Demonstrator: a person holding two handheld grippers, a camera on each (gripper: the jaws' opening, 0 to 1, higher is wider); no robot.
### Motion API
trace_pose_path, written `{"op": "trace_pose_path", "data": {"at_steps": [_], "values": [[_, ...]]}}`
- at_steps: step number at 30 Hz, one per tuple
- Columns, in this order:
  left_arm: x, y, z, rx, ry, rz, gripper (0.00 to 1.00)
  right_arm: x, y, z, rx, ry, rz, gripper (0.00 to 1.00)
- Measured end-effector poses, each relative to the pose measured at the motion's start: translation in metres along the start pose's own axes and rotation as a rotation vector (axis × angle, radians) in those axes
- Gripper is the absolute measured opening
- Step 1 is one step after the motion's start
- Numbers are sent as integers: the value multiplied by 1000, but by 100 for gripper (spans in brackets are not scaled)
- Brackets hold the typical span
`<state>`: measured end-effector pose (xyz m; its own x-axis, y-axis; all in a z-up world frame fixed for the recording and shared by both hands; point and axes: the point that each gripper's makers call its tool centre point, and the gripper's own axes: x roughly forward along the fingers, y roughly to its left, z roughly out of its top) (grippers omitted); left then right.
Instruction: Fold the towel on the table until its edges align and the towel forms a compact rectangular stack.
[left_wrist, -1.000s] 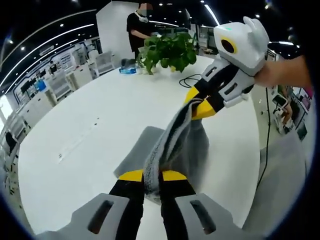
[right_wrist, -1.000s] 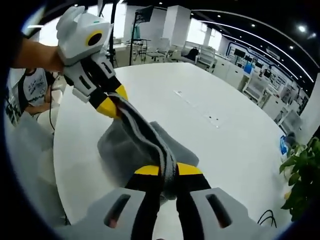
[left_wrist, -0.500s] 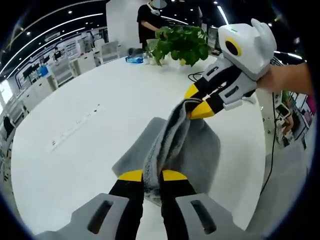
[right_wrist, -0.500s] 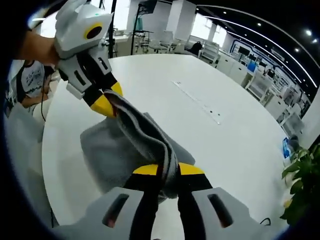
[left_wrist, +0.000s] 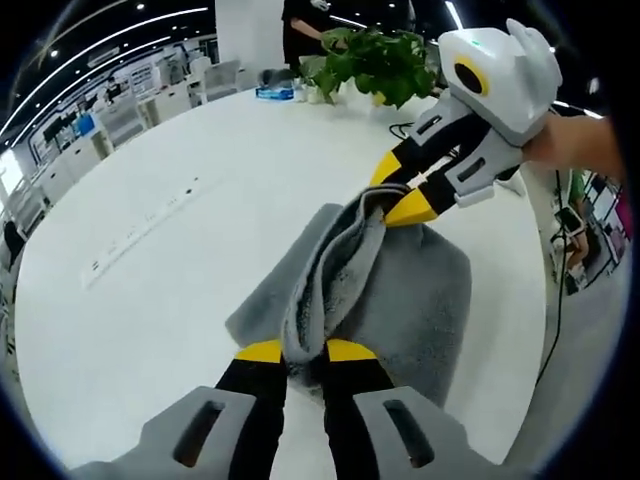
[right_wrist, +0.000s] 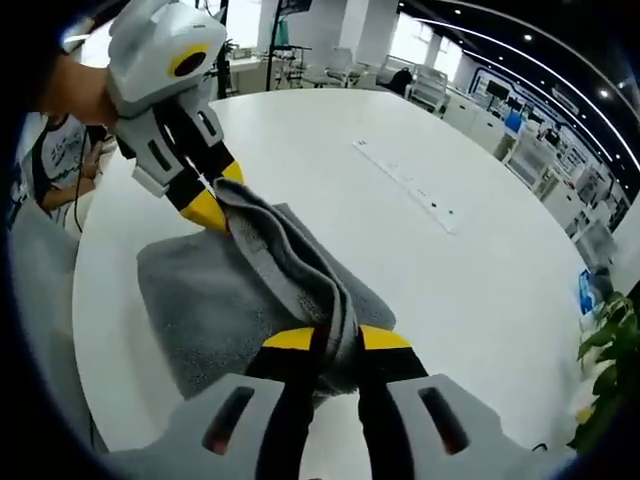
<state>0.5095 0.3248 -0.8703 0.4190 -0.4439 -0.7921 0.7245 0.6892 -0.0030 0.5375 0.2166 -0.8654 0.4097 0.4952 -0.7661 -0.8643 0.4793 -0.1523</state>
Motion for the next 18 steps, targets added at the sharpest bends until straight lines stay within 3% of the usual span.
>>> {"op": "trace_pose_path", "data": {"at_steps": [5, 7, 18], "values": [[8, 5, -2, -20, 12, 1, 13, 5, -14, -2, -27, -2, -45, 23], [12, 7, -4, -28, 18, 2, 14, 3, -17, 0, 2, -16, -53, 25], [17, 19, -9, -90, 31, 29, 20, 2, -19, -3, 80, -38, -60, 23]]}}
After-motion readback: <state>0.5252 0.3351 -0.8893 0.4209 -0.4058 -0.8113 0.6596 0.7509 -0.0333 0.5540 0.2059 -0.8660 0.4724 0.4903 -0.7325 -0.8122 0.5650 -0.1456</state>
